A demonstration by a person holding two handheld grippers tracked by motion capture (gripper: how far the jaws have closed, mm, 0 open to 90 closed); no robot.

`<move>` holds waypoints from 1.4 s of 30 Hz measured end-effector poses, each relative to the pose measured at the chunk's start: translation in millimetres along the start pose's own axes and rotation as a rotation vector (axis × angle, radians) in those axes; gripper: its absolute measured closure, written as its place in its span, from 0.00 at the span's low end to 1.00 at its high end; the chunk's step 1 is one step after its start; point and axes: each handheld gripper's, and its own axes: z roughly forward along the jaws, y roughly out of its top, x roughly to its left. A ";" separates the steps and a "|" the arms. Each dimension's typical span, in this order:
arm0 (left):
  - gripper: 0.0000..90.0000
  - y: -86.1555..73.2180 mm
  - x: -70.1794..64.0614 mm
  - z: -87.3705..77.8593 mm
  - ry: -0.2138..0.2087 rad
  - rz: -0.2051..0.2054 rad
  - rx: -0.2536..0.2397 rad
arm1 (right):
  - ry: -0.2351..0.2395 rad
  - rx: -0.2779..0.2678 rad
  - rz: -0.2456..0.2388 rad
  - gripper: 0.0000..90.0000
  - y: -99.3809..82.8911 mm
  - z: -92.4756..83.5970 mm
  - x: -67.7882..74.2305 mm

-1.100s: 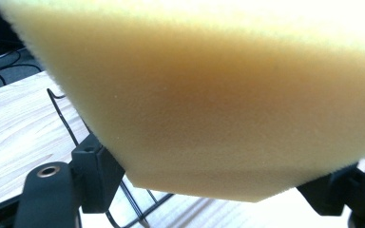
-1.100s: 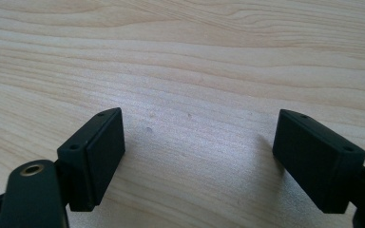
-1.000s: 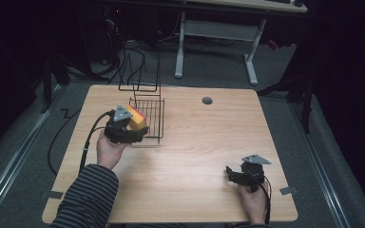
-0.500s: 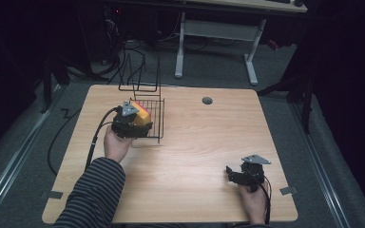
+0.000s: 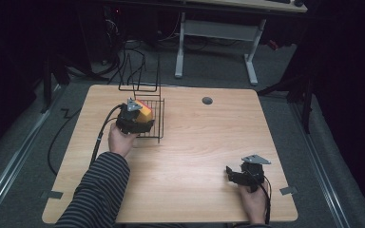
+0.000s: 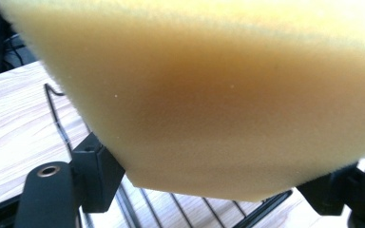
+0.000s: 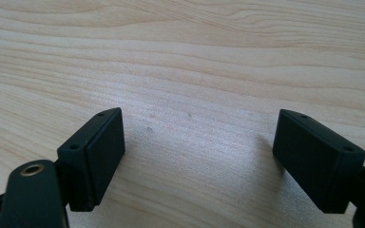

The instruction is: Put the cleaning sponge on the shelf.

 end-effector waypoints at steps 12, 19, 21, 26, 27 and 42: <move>0.25 10.1 -0.4 22.8 0.008 -0.021 0.045 | 0.000 0.000 -0.002 0.20 0.1 0.0 -0.2; 0.25 15.0 2.9 32.2 0.027 -0.016 0.082 | 0.000 0.000 -0.002 0.20 0.0 0.0 -0.2; 0.25 16.5 2.9 34.5 0.033 -0.021 0.082 | 0.000 -0.001 -0.003 0.20 0.0 0.1 -0.2; 0.25 15.0 6.5 38.1 0.034 -0.049 0.097 | 0.000 0.000 -0.005 0.20 0.0 0.1 -0.3; 0.25 14.2 6.6 39.2 0.034 -0.048 0.103 | 0.000 0.002 -0.005 0.20 0.0 -0.1 -0.4; 0.25 9.1 10.4 49.1 0.049 -0.061 0.147 | 0.000 -0.001 -0.003 0.20 0.0 0.1 -0.2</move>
